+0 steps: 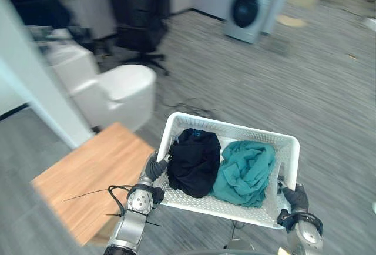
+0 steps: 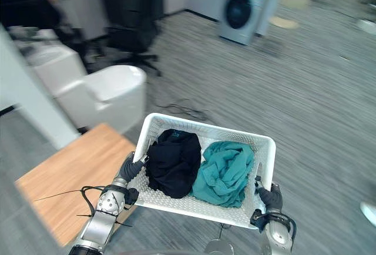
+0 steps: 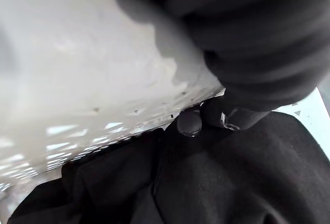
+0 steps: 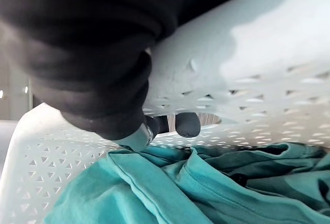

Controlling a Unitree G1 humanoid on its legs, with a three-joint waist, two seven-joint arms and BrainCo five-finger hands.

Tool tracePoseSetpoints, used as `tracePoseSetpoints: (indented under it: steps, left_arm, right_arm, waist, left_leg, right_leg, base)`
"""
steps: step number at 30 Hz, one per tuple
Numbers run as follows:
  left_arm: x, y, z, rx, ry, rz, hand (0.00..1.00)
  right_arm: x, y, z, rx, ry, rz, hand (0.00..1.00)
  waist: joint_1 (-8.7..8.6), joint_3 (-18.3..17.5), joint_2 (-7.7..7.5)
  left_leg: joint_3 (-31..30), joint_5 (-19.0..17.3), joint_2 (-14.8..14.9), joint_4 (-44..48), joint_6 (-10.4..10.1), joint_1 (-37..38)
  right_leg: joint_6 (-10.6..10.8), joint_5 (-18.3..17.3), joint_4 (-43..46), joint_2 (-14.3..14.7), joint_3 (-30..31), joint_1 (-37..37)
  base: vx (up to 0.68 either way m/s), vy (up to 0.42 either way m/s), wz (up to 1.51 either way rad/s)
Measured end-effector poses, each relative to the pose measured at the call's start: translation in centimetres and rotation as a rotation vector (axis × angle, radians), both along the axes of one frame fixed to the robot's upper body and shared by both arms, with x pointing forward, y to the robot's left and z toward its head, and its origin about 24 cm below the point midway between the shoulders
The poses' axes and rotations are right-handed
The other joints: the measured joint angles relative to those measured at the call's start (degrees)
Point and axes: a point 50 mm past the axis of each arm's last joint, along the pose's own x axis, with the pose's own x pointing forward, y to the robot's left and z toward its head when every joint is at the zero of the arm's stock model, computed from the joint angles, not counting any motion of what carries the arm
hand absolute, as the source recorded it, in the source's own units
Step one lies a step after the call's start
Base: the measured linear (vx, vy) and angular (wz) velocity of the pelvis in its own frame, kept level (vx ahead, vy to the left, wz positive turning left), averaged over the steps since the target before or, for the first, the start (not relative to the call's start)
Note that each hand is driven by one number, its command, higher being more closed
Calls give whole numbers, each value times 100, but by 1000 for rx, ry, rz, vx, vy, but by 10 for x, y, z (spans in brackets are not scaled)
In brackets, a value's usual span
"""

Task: Pick up the laundry basket with both hands and put the clothes into the washing machine.

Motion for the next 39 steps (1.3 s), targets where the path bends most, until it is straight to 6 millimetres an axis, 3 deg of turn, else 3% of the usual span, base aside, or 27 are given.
tracePoseSetpoints:
  steps: [1,4,5,6,7,8,9,11,13,16,17,18,19,20,21,22,23,24,26,28,31,33,34,35,36,37,39]
  left_arm:
    - [0,-1,-2,-20,9,5,100]
    - [-5,-2,-8,-72,37,28,100]
    - [-8,2,-10,-87,51,46,100]
    - [-10,4,-12,-93,59,51,100]
    - [-16,7,-16,-113,85,61,100]
    - [-18,7,-19,-129,96,67,100]
    - [-20,6,-21,-142,104,72,100]
    - [-22,-3,-26,-243,126,97,100]
    - [-27,-1,-29,-258,143,106,100]
    - [-32,5,-31,-282,153,134,100]
    - [-31,3,-31,-294,153,135,100]
    - [-32,0,-32,-306,157,138,100]
    - [-32,0,-32,-307,157,139,100]
    - [-32,0,-31,-308,154,139,100]
    - [-35,1,-33,-308,161,150,100]
    - [-35,2,-33,-304,162,151,100]
    - [-35,0,-33,-299,166,145,100]
    - [-36,2,-33,-283,168,138,100]
    - [-37,5,-34,-260,175,129,100]
    - [-36,6,-33,-248,170,121,100]
    - [-28,8,-22,-222,124,90,100]
    - [-25,8,-19,-220,108,81,100]
    - [-25,4,-18,-231,105,72,100]
    - [-25,1,-17,-234,102,63,100]
    - [-24,-4,-17,-261,97,70,100]
    - [-22,-6,-14,-278,80,77,100]
    - [-24,-6,-13,-317,74,111,100]
  right_arm:
    - [0,-1,-1,-2,6,4,100]
    - [1,-5,0,-14,11,22,100]
    - [-2,-1,-2,0,19,25,100]
    - [-3,1,-3,6,22,30,100]
    - [-5,2,-5,4,34,44,100]
    - [-5,3,-5,-2,35,49,100]
    - [-3,3,-4,-10,33,60,100]
    - [3,-6,3,-56,22,73,100]
    - [3,-7,3,-67,30,91,100]
    - [5,-1,4,-68,30,119,100]
    - [5,-4,6,-80,30,124,100]
    - [6,-5,6,-86,30,120,100]
    - [7,-6,7,-89,29,121,100]
    - [7,-6,7,-88,29,121,100]
    - [6,-6,3,-84,43,120,100]
    - [7,-5,2,-87,47,123,100]
    - [4,-4,0,-79,57,114,100]
    - [0,-5,-4,-72,70,105,100]
    - [-4,0,-9,-47,83,99,100]
    - [-5,3,-10,-36,73,92,100]
    - [-9,7,-4,-21,40,58,100]
    - [-15,6,2,-32,19,43,100]
    - [-15,7,6,-40,9,49,100]
    - [-17,4,8,-52,6,46,100]
    - [-16,-1,12,-78,1,48,100]
    - [-13,-4,21,-106,-30,48,100]
    - [-13,-6,34,-135,-71,66,100]
  waist:
    - [16,-10,70]
    - [-1,67,521]
    - [7,112,651]
    - [15,153,719]
    - [21,251,746]
    - [40,264,720]
    - [46,281,626]
    - [143,615,629]
    - [275,688,674]
    - [331,678,708]
    - [323,663,717]
    - [344,635,668]
    - [342,617,624]
    - [320,533,578]
    - [272,439,387]
    - [233,461,317]
    - [150,508,238]
    - [123,565,161]
    - [46,595,214]
    - [2,615,403]
    - [-145,631,511]
    - [-130,624,478]
    - [-213,586,499]
    - [-262,563,503]
    - [-276,578,659]
    - [-275,633,753]
    - [-141,691,881]
  left_leg:
    - [-18,6,105,72,-46,1]
    - [68,-97,1119,935,-362,413]
    - [12,-15,1709,1714,-185,540]
    - [-123,105,2016,2147,218,530]
    - [-1441,1084,2546,3398,2002,-89]
    - [-2167,1569,2487,3675,2060,-381]
    - [-2887,1499,2279,3946,1832,-673]
    - [-4651,560,382,4513,702,-1492]
    - [-4588,147,-335,3990,610,-1902]
    - [-4164,152,-409,2001,503,-2420]
    - [-4314,429,-638,566,59,-2408]
    - [-4335,948,-833,219,19,-2378]
    - [-4262,1033,-941,268,128,-2385]
    - [-4054,886,-1138,471,468,-2397]
    - [-3902,647,-1466,497,843,-2262]
    - [-3839,568,-1619,495,952,-2131]
    - [-3820,346,-1923,408,1053,-1769]
    - [-3880,120,-2197,190,1076,-1283]
    - [-3982,-63,-2321,-68,1239,-643]
    - [-4126,-173,-2318,-508,1207,-93]
    - [-4457,-295,-2308,-1165,1002,685]
    - [-4448,-449,-2192,-1389,725,1146]
    - [-4476,-567,-1999,-1195,516,1361]
    - [-4490,-616,-1910,-953,428,1383]
    - [-4421,-677,-1645,-266,332,1279]
    - [-4301,-356,-1304,1391,333,695]
    - [-4108,2107,-753,3499,485,-210]
  right_leg:
    - [19,3,-201,158,32,21]
    - [90,52,-968,1155,654,365]
    - [-73,-42,-950,1554,940,470]
    - [-166,-99,-910,1753,1066,523]
    - [-405,-250,-798,2119,1413,711]
    - [-510,-331,-762,2189,1535,765]
    - [-598,-427,-729,2241,1663,824]
    - [-736,-620,-576,2093,2094,1096]
    - [-678,-661,-720,2004,2388,1281]
    - [-555,-868,-824,1885,2630,1348]
    - [-451,-991,-860,1777,2680,1369]
    - [-408,-1178,-850,1617,2829,1392]
    - [-405,-1297,-852,1511,2890,1419]
    - [-378,-1502,-859,1224,2927,1540]
    - [-91,-1573,-257,964,2904,1403]
    - [16,-1586,298,852,2892,1252]
    - [604,-1300,1650,691,2869,897]
    - [852,-508,3055,610,2884,407]
    - [377,-417,4457,688,2549,-250]
    - [-28,-635,4449,803,1991,-961]
    - [-92,-708,2599,857,1264,-1786]
    - [-73,-283,661,1006,931,-1744]
    - [-113,675,88,1213,914,-1608]
    - [-356,816,108,1256,912,-1521]
    - [-481,529,448,1297,771,-1449]
    - [-628,109,777,1316,594,-1280]
    - [-753,-369,818,1473,625,-720]
  base:
    - [23,-364,-211]
    - [89,-300,-197]
    - [100,-162,-146]
    - [152,-261,-190]
    - [124,-220,-140]
    - [115,-186,-127]
    - [158,-21,-68]
    - [239,60,-79]
    - [200,101,-90]
    - [247,126,-61]
    - [477,280,-41]
    - [528,314,-33]
    - [624,366,-28]
    - [476,253,-20]
    - [604,295,-13]
    - [607,267,8]
    - [715,337,23]
    - [474,230,26]
    - [573,194,20]
    - [643,180,17]
    - [591,93,42]
    - [793,14,53]
    - [782,-42,60]
    - [798,-68,61]
    - [805,-108,37]
    - [924,-128,19]
    - [840,-107,-24]
